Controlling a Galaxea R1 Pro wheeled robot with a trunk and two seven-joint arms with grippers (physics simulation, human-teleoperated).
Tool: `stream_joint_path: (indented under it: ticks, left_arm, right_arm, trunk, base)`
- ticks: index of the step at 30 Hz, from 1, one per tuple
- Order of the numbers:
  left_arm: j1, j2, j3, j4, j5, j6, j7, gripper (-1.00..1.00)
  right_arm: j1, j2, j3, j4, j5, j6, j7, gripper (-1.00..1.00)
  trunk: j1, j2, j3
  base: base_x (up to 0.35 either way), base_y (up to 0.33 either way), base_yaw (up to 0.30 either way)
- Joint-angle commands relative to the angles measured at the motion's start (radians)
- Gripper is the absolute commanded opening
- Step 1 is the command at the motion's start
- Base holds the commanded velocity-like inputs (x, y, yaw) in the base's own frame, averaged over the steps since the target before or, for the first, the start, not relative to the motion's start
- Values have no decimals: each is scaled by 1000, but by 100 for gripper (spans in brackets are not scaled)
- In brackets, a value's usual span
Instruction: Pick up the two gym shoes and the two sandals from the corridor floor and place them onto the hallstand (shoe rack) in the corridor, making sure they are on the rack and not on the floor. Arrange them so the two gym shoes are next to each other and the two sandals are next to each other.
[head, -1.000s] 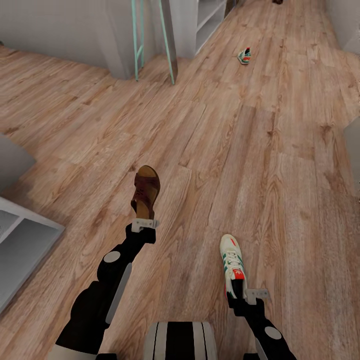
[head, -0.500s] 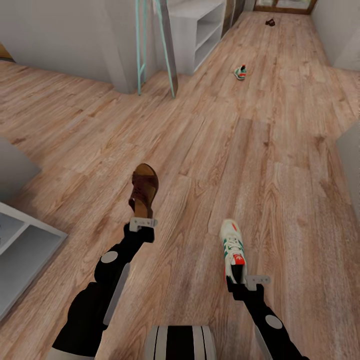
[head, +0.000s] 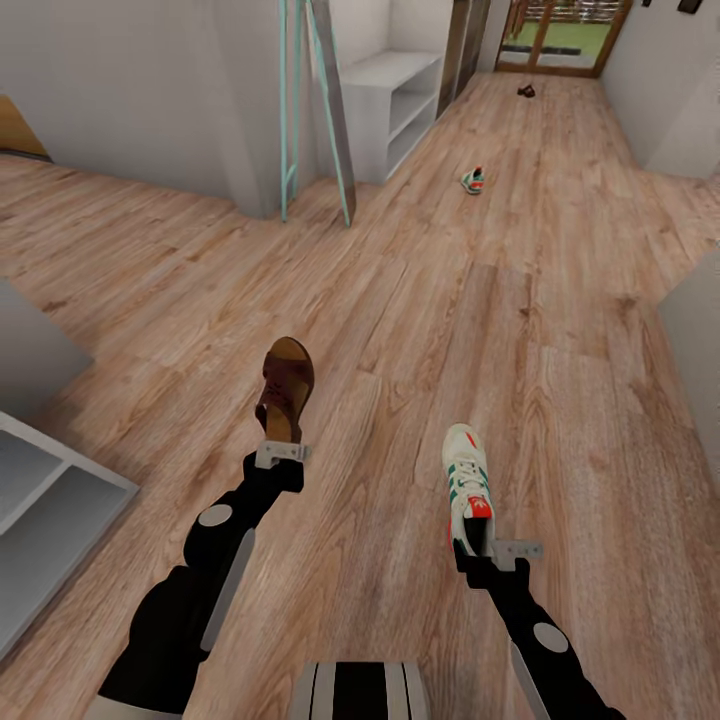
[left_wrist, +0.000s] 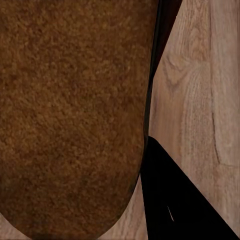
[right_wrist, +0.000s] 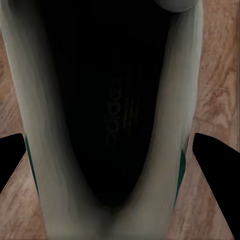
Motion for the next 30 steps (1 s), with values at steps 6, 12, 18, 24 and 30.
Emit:
stream_joint_path:
  ticks: [6,12,18,24,30]
  left_arm:
    - [0,0,1,2,-3,6,-5,-100]
    - [0,1,2,3,-3,6,-5,-100]
    - [0,0,1,4,-3,6,-5,-100]
    - [0,1,2,4,-3,6,-5,-100]
    - [0,1,2,4,-3,6,-5,-100]
  right_arm:
    - [0,0,0,-2,0,6,-1,-100]
    - [0,0,0,-1,0,6,-1,-100]
    - [0,0,0,-1,0,6,-1,-100]
    - [0,0,0,-2,0,6,-1,-100]
    - [0,0,0,-2,0,6,-1,-100]
  trunk:
    - [-3,1,33]
    - [-5,3,66]
    - [-8,4,99]
    - [-11,5,132]
    - [-14,7,165]
  base:
    - [0,0,0]
    - [0,0,0]
    - [0,0,0]
    - [0,0,0]
    - [0,0,0]
